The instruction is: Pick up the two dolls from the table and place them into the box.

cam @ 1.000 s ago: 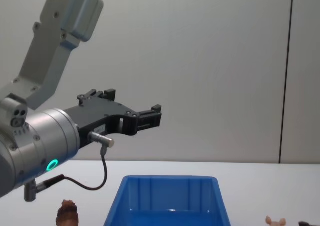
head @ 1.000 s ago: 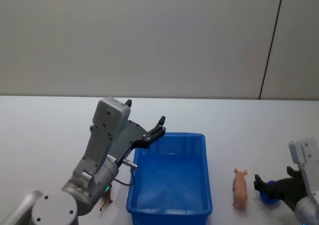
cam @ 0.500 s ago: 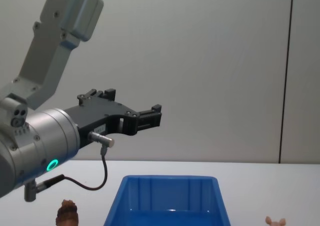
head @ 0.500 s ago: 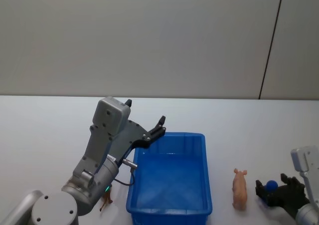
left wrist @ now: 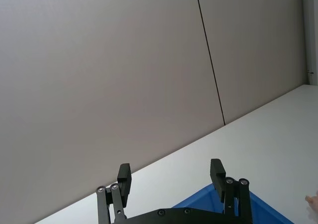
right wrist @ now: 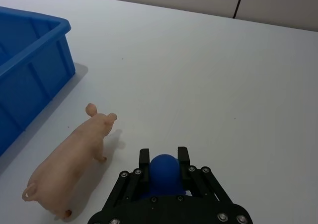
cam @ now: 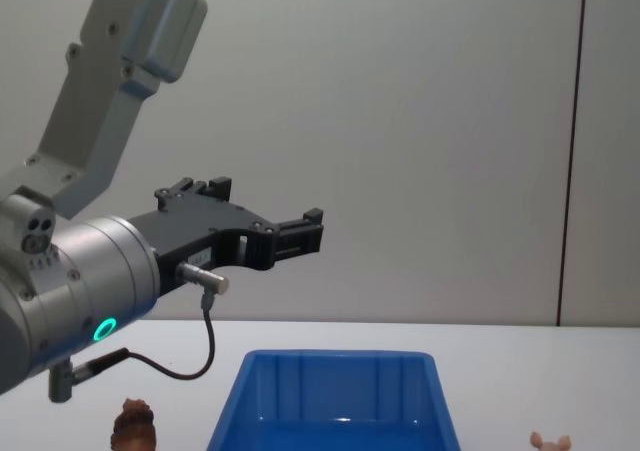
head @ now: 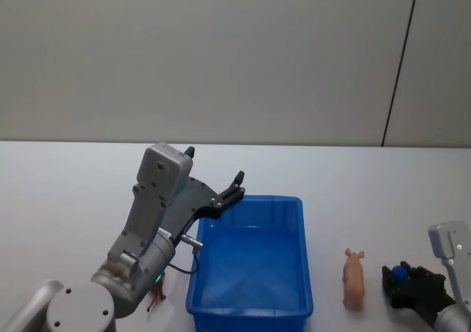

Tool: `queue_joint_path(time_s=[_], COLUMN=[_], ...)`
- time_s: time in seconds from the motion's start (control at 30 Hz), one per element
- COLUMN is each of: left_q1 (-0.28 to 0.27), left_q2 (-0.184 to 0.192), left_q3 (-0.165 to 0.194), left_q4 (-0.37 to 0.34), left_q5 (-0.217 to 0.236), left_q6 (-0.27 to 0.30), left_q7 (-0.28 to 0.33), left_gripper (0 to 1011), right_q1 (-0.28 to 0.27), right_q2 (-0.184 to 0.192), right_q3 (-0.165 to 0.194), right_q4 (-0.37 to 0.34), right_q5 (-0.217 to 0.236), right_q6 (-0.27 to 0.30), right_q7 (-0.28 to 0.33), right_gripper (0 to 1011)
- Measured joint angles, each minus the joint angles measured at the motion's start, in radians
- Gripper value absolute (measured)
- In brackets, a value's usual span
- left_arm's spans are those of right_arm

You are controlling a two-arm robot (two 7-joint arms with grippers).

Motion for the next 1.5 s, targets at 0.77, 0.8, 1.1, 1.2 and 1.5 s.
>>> queue_joint_path(time_s=[0.77, 0.8, 1.1, 1.2, 1.5], left_q1=[0.0, 0.0, 0.0, 0.0, 0.0], left_q2=[0.0, 0.0, 0.0, 0.0, 0.0], left_q3=[0.0, 0.0, 0.0, 0.0, 0.0], left_q4=[0.0, 0.0, 0.0, 0.0, 0.0], left_q5=[0.0, 0.0, 0.0, 0.0, 0.0], left_q6=[0.0, 0.0, 0.0, 0.0, 0.0], left_q7=[0.0, 0.0, 0.0, 0.0, 0.0], left_gripper=[1001, 1001, 1002, 1001, 1001], right_q1=[-0.011, -0.009, 0.012, 0.023, 0.059], right_q2=[0.005, 0.005, -0.011, -0.022, -0.064], right_q3=[0.009, 0.009, -0.002, -0.013, -0.056], right_q4=[-0.138, -0.152, -0.193, -0.194, -0.153], right_q5=[0.004, 0.008, 0.015, 0.01, -0.028], right_q6=[-0.087, -0.09, -0.096, -0.096, -0.085], right_q7=[0.006, 0.012, 0.073, 0.101, 0.192], right_gripper=[198, 194, 171, 171, 171])
